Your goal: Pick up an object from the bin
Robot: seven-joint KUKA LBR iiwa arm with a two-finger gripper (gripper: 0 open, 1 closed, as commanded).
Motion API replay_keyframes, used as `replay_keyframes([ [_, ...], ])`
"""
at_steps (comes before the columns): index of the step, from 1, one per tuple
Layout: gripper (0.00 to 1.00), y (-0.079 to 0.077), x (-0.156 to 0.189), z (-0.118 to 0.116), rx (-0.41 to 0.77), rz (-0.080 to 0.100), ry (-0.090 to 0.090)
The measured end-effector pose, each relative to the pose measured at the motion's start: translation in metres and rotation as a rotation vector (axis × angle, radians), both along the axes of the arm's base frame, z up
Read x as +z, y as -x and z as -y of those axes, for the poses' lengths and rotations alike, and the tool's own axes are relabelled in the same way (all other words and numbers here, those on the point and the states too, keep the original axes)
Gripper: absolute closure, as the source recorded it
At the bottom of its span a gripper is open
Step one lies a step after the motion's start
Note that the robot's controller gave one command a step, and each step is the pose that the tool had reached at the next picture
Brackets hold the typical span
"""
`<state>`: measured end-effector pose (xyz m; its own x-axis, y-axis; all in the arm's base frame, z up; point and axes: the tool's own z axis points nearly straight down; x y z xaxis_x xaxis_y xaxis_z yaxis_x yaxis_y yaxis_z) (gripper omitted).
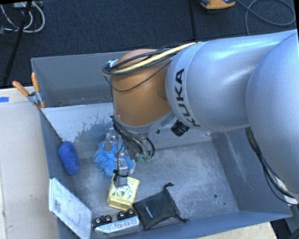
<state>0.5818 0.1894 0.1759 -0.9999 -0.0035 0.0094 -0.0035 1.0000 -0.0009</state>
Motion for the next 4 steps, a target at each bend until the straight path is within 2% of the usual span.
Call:
replay_keyframes([
  [1,0.00,0.000,0.002,0.000,-0.001,0.002,0.000],
  [2,0.00,-0.002,0.006,0.030,0.029,0.007,-0.002],
  [3,0.00,-0.018,-0.021,0.051,0.217,0.011,-0.002],
  [4,0.00,-0.028,-0.029,0.045,0.330,0.007,-0.003],
])
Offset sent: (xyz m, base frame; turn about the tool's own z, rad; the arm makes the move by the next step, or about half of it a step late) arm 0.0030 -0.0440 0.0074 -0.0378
